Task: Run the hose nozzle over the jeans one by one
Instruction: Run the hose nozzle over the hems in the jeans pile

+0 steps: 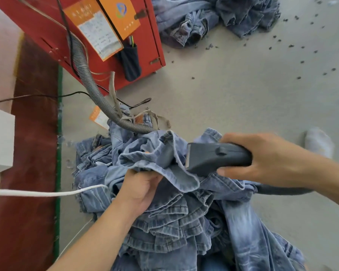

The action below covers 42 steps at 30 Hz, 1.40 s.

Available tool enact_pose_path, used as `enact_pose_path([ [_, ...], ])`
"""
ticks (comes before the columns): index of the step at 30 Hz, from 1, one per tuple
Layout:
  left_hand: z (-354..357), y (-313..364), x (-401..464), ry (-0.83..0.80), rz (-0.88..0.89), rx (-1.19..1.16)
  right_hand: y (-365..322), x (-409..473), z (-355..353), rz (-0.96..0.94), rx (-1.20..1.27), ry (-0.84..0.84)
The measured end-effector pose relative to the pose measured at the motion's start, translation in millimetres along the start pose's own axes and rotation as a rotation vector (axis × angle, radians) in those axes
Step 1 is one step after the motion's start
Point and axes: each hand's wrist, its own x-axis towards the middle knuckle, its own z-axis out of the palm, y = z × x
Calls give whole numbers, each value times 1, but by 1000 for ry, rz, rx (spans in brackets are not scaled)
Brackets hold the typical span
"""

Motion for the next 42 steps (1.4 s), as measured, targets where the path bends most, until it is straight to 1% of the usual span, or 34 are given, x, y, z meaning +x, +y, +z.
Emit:
enact_pose_path([
  [2,7,0,-4,-24,37,228,-10,9,10,-52,13,43],
  [4,14,3,-7,-66,87,357,-15,21,17,-43,21,162],
  [6,20,9,-7,-85,142,374,-13,29,12,50,17,296],
  [8,23,12,-8,-81,141,283,-4,27,1,131,44,417],
  [9,20,11,-8,-101,132,262,1,22,-6,143,66,440],
  [10,22,8,-5,-95,116,242,3,14,-13,132,78,412],
  [11,25,6,-5,-84,137,256,0,8,-16,114,71,342],
  [13,31,4,-3,-21,173,317,-9,3,-8,81,-27,167],
  [14,31,3,-3,-33,176,336,-11,7,1,67,-82,115],
  [15,31,1,-4,-125,168,400,-12,16,9,62,-120,118],
  [16,29,0,-7,-196,162,495,-12,27,14,70,-131,166],
  [17,23,-4,-8,-193,178,549,-10,37,15,105,-107,228],
  [19,12,-2,-11,-109,213,447,-1,49,0,171,-11,337],
  [21,5,1,-10,-44,194,265,10,44,-23,164,86,374],
  [23,-1,3,-2,57,129,75,17,24,-39,114,161,342],
  [25,0,4,3,107,130,-13,15,6,-41,46,184,283],
  [27,9,3,3,101,147,14,3,2,-27,-25,97,176],
  [29,17,-3,1,61,151,112,-13,10,1,-82,-64,74],
  [30,17,-3,0,34,137,165,-19,19,15,-94,-119,71],
  [31,14,-4,1,25,127,201,-23,28,25,-84,-145,118],
  [33,3,-3,3,34,133,226,-19,44,24,-6,-81,281],
  [35,-7,6,2,-39,143,234,-2,50,0,75,4,441],
  [36,-9,11,0,-95,128,257,9,47,-15,108,43,474],
  [37,-9,17,-1,-151,95,304,21,41,-30,133,75,468],
  [38,-6,23,-2,-196,59,423,32,32,-41,149,103,427],
  [39,-1,28,-1,-232,56,679,43,23,-46,159,124,365],
  [41,16,33,5,-310,116,1460,61,4,-45,187,131,247],
  [42,29,31,7,-278,174,1801,68,-4,-41,189,118,209],
])
